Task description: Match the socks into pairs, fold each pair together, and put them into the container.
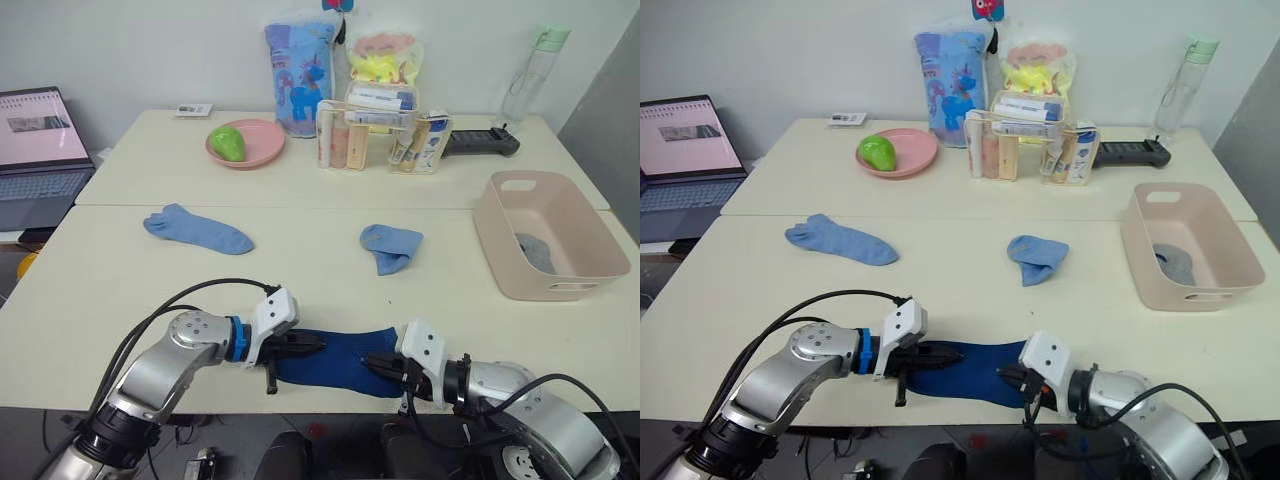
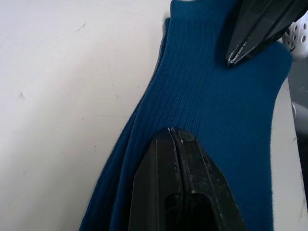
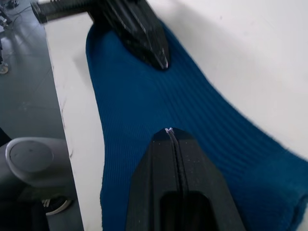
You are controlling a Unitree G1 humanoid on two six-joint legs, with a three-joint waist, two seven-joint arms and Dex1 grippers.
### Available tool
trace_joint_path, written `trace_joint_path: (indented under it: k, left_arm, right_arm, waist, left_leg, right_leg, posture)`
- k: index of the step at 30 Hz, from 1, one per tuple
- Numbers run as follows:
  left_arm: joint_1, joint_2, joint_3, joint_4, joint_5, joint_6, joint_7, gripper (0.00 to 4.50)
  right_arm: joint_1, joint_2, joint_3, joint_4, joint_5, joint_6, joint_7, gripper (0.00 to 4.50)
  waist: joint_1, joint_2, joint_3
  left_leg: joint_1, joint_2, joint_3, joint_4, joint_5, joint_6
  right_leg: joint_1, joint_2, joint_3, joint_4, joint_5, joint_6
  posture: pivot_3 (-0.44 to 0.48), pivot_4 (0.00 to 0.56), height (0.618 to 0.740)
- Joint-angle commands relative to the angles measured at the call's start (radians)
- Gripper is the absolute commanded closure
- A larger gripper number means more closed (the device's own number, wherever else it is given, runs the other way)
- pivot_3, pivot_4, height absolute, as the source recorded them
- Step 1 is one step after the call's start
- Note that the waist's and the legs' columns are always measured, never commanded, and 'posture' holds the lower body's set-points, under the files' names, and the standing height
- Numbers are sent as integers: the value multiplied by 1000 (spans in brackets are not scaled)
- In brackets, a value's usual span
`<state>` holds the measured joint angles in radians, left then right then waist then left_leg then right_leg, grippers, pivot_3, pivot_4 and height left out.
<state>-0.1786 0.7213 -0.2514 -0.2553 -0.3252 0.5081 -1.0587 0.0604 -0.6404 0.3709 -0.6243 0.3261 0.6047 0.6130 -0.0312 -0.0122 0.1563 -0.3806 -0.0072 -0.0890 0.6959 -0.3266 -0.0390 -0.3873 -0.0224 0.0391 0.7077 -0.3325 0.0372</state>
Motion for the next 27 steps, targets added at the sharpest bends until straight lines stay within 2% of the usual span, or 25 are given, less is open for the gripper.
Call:
trace_joint_path:
  k: [1, 6, 9, 12, 18, 25, 27]
  left_arm:
    - [53, 41, -15, 54, 69, -58, 0, 4500]
    - [99, 53, 9, 89, 75, -119, 8, 4500]
    - [105, 55, 27, 77, 45, -162, -34, 4500]
    - [67, 55, 62, 80, 23, -190, -54, 4500]
    - [-46, 61, 92, -40, -66, -164, -131, 4500]
    - [-7, 56, 28, 23, 47, -296, -146, 4500]
    - [5, 16, 7, 76, 97, -335, -95, 4500]
  right_arm:
    - [36, -28, -17, -15, -17, -37, 30, 4480]
    - [114, -64, -49, 0, -36, -76, 47, 4480]
    - [140, -102, -43, 1, -87, -133, 67, 4480]
    - [134, -98, -65, -47, -75, -144, 65, 4480]
    - [105, -86, -168, -189, 16, -67, 49, 4480]
    - [11, 0, -82, -108, -58, -25, -10, 4480]
    - [-17, 33, -58, -62, -81, -3, -36, 4480]
  waist:
    - [0, 0, 0]
    - [-1, 1, -3]
    - [-1, 1, -3]
    - [0, 0, -2]
    - [2, -2, 3]
    - [-1, -2, 3]
    - [1, -1, 3]
  left_leg:
    - [0, 0, 0, 0, 0, 0]
    - [3, 0, 0, -1, 0, 0]
    - [7, 1, 1, -1, 0, 0]
    - [16, 1, 0, -5, 0, 0]
    - [14, 0, -1, -4, 0, 0]
    - [15, 1, 0, -8, 0, 0]
    - [14, 1, -1, -8, 0, 0]
  right_leg:
    - [0, 0, 0, 0, 0, 0]
    - [3, 0, 0, 0, 0, 0]
    - [7, 0, 0, -1, 0, 0]
    - [16, 0, 0, -5, 0, 0]
    - [15, 0, -1, -5, 0, 0]
    - [14, 1, 0, -7, 0, 0]
    - [14, 1, 0, -7, 0, 0]
  posture:
    - [0, 150, 703]
    - [0, 150, 703]
    - [0, 150, 703]
    - [0, 150, 703]
    - [0, 150, 703]
    - [0, 150, 703]
    - [0, 150, 703]
